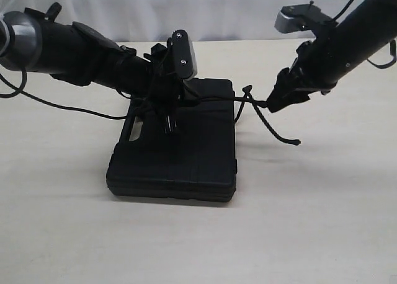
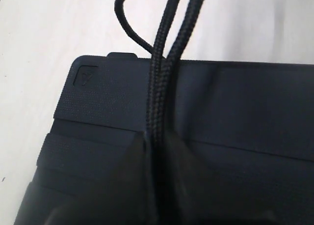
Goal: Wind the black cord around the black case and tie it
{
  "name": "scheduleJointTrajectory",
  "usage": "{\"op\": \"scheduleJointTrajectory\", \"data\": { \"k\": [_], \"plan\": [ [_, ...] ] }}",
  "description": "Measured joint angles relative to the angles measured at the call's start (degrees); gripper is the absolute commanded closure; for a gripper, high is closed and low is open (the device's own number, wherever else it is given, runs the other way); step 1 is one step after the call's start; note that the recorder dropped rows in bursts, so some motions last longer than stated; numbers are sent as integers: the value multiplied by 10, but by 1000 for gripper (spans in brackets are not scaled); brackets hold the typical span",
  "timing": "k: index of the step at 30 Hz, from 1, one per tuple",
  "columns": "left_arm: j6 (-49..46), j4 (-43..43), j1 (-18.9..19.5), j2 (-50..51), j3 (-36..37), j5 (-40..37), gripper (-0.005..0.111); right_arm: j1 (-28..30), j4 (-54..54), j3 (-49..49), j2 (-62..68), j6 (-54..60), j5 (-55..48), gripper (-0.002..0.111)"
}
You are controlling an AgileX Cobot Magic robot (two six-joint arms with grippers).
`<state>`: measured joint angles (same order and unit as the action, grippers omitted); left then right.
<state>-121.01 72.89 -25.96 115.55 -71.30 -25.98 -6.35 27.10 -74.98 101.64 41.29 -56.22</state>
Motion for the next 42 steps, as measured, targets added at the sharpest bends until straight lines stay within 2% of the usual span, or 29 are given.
{"op": "scheduleJointTrajectory", "data": {
  "k": [3, 6, 9, 10, 14, 15, 20, 29, 42],
  "plan": [
    [0, 0, 0, 0, 0, 0, 107, -27, -47, 34, -5, 27, -6, 55],
    [0, 0, 0, 0, 0, -1, 107, -75, -134, 81, -5, 29, 55, 55],
    [0, 0, 0, 0, 0, -10, 107, -108, -240, 109, -5, -38, 136, 55],
    [0, 0, 0, 0, 0, -15, 107, -120, -299, 115, -5, -91, 173, 55],
    [0, 0, 0, 0, 0, -19, 107, -132, -323, 116, 12, -143, 204, 56],
    [0, 0, 0, 0, 0, -19, 107, -132, -322, 117, 20, -144, 203, 59],
    [0, 0, 0, 0, 0, -19, 107, -132, -325, 119, 55, -148, 178, 104],
    [0, 5, 0, 5, 0, 43, 107, -132, -393, 119, -1, -149, 115, 104],
    [0, 9, 0, 23, 0, 50, 107, -132, -393, 119, -179, -149, 129, 104]
  ]
}}
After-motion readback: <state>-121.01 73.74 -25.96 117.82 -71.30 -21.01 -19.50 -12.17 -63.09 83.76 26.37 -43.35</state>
